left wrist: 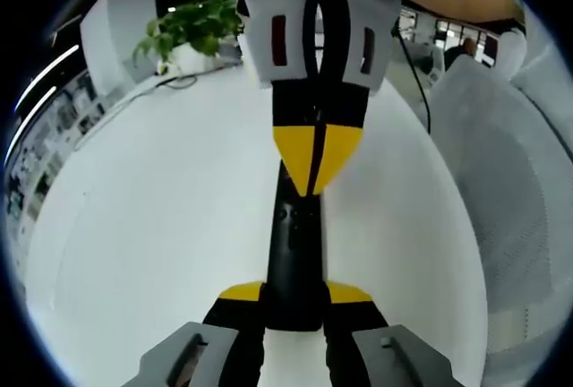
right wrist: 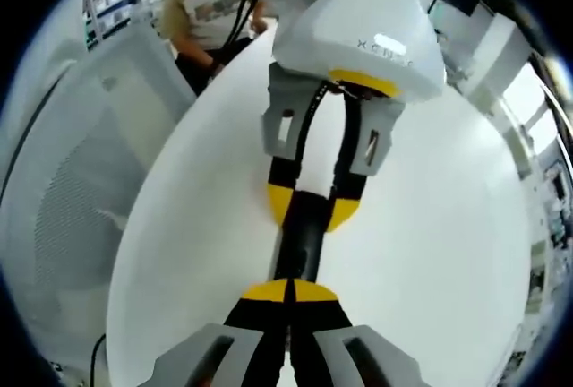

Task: Press the specified remote control buttons in sequence, fully releasing each button before pressing the next.

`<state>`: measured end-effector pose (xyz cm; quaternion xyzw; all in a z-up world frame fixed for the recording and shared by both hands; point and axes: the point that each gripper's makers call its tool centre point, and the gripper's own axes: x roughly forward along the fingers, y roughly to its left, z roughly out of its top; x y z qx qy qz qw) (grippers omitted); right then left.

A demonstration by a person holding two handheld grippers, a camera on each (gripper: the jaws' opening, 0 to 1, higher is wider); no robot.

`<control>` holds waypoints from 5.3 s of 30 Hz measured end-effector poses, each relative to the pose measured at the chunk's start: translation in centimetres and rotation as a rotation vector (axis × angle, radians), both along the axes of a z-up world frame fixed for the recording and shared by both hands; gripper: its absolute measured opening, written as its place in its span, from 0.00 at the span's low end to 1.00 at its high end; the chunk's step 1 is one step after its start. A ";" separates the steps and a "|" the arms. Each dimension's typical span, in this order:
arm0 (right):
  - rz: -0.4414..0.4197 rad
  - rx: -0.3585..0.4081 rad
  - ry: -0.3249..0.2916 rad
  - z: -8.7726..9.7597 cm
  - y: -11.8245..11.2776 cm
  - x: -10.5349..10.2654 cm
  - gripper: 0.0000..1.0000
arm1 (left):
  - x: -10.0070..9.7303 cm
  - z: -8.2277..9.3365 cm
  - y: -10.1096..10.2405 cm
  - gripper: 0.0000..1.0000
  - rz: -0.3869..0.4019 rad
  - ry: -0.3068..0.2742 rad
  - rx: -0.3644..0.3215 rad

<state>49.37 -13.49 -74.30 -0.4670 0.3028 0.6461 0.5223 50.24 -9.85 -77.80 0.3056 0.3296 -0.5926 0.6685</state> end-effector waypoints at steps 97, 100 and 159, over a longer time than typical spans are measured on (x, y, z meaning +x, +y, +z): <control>0.010 -0.042 0.073 -3.0 1.3 0.4 0.00 | 0.1 -0.1 0.0 0.23 -0.004 0.004 -0.032; 0.012 -0.043 0.073 -3.0 1.3 0.4 0.00 | 0.1 -0.1 0.0 0.23 -0.004 0.004 -0.032; -0.008 0.043 -0.017 0.1 1.6 0.8 0.00 | 0.1 0.0 -0.1 0.24 0.000 0.001 -0.020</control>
